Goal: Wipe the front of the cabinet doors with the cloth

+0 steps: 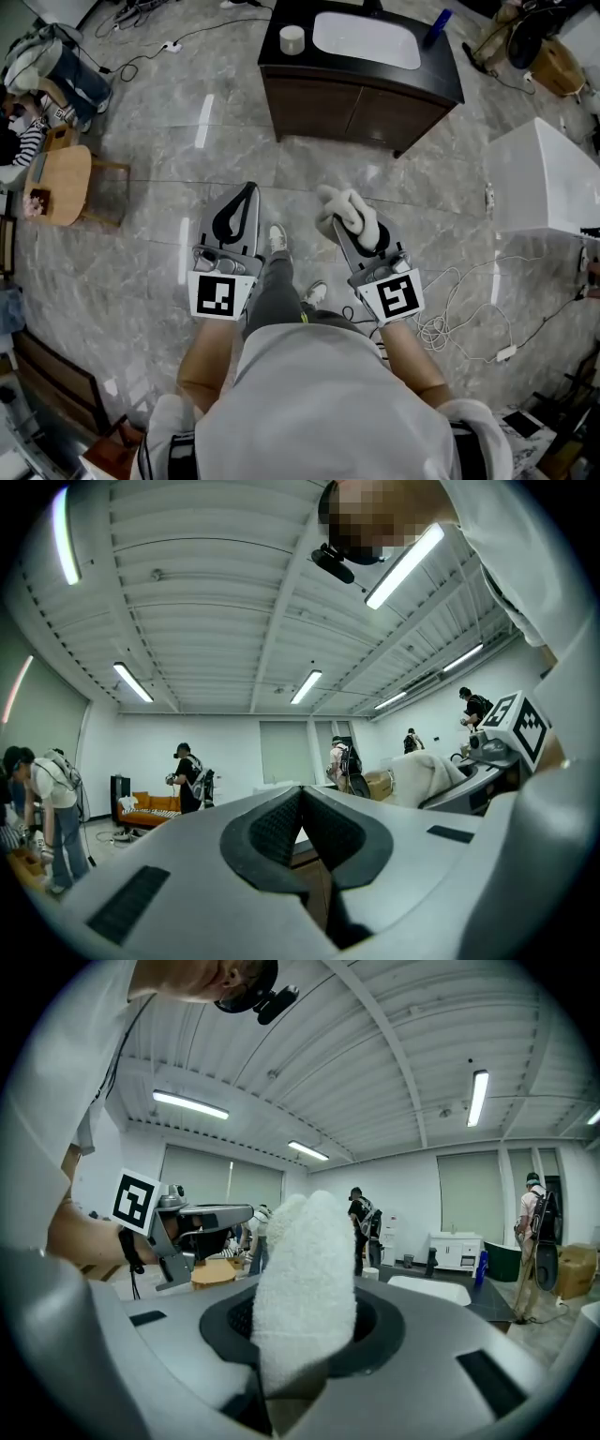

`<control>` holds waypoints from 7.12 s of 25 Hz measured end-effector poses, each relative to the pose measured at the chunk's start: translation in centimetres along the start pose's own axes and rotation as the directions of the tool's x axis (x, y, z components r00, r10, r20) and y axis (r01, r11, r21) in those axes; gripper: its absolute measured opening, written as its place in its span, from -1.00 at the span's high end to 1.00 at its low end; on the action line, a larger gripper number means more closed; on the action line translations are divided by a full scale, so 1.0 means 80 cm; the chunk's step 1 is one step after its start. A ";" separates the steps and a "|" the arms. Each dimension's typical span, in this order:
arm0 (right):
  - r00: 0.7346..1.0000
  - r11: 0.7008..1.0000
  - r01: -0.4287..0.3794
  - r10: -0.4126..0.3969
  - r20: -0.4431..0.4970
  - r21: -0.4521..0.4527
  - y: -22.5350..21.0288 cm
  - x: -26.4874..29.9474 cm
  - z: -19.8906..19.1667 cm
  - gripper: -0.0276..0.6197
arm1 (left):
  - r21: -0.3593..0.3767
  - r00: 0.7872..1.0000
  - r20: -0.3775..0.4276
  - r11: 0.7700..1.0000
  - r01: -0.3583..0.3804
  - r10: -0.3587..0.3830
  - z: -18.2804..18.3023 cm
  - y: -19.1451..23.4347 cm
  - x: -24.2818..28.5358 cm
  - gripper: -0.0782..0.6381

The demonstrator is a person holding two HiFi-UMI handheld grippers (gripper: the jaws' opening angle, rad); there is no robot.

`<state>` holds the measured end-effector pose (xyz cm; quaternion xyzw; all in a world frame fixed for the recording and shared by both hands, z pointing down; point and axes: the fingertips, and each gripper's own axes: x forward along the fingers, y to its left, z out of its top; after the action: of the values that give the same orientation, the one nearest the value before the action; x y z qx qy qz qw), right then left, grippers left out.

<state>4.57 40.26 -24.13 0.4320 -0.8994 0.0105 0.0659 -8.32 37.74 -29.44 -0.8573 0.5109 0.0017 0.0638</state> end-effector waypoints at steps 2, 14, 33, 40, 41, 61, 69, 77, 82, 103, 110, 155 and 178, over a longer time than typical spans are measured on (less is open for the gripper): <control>1.000 1.000 0.006 -0.006 -0.019 -0.004 -0.015 0.020 -0.005 0.50 | -0.004 1.000 0.004 1.000 0.012 -0.012 -0.007 0.013 0.027 0.73; 0.989 0.999 0.031 -0.037 -0.142 -0.040 -0.099 0.213 0.026 0.50 | -0.080 0.997 0.059 0.996 0.045 -0.040 -0.024 0.167 0.205 0.73; 0.995 0.992 -0.085 0.079 -0.066 -0.094 -0.237 0.374 0.017 0.50 | -0.093 0.999 -0.023 0.995 -0.041 0.039 -0.097 0.213 0.383 0.73; 0.984 0.984 -0.161 0.154 -0.089 -0.078 -0.275 0.420 -0.030 0.50 | -0.041 0.992 -0.079 0.994 -0.099 0.095 -0.150 0.232 0.429 0.73; 0.983 0.983 -0.167 0.160 -0.084 -0.080 -0.275 0.425 -0.035 0.50 | -0.041 0.991 -0.080 0.993 -0.106 0.103 -0.156 0.233 0.429 0.73; 0.976 0.980 -0.196 0.193 -0.105 -0.016 -0.289 0.593 -0.406 0.50 | -0.022 0.990 -0.122 0.997 -0.074 0.071 -0.560 0.240 0.458 0.73; 0.977 0.976 -0.207 0.204 -0.058 -0.065 -0.296 0.634 -0.502 0.50 | 0.027 0.992 -0.099 0.997 -0.070 0.072 -0.672 0.235 0.462 0.73; 0.973 0.967 -0.232 0.232 -0.007 -0.101 -0.293 0.660 -0.588 0.50 | 0.051 0.994 -0.068 0.995 -0.082 0.086 -0.768 0.226 0.461 0.73; 0.969 0.962 -0.239 0.245 0.033 -0.132 -0.290 0.696 -0.640 0.50 | 0.072 0.997 -0.027 0.995 -0.068 0.070 -0.837 0.237 0.468 0.73; 0.950 0.923 -0.163 0.243 0.199 -0.349 -0.294 0.773 -0.665 0.50 | 0.207 0.978 0.207 0.976 -0.070 0.026 -0.909 0.250 0.478 0.73; 0.943 0.912 -0.179 0.266 0.202 -0.368 -0.290 0.799 -0.654 0.50 | 0.193 0.973 0.224 0.976 -0.096 0.052 -0.916 0.253 0.475 0.73; 0.957 0.985 -0.028 0.076 0.280 -0.171 -0.489 0.653 -0.697 0.50 | 0.250 0.980 0.186 0.968 0.016 -0.064 -0.930 0.120 0.533 0.73; 0.959 0.994 0.014 0.016 0.283 -0.105 -0.545 0.580 -0.738 0.50 | 0.270 0.983 0.163 0.962 0.041 -0.088 -0.928 0.071 0.545 0.73</control>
<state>16.31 -18.53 38.65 0.4246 -0.8990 -0.0989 -0.0407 2.90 -11.35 40.64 -0.8539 0.4706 0.0060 0.2224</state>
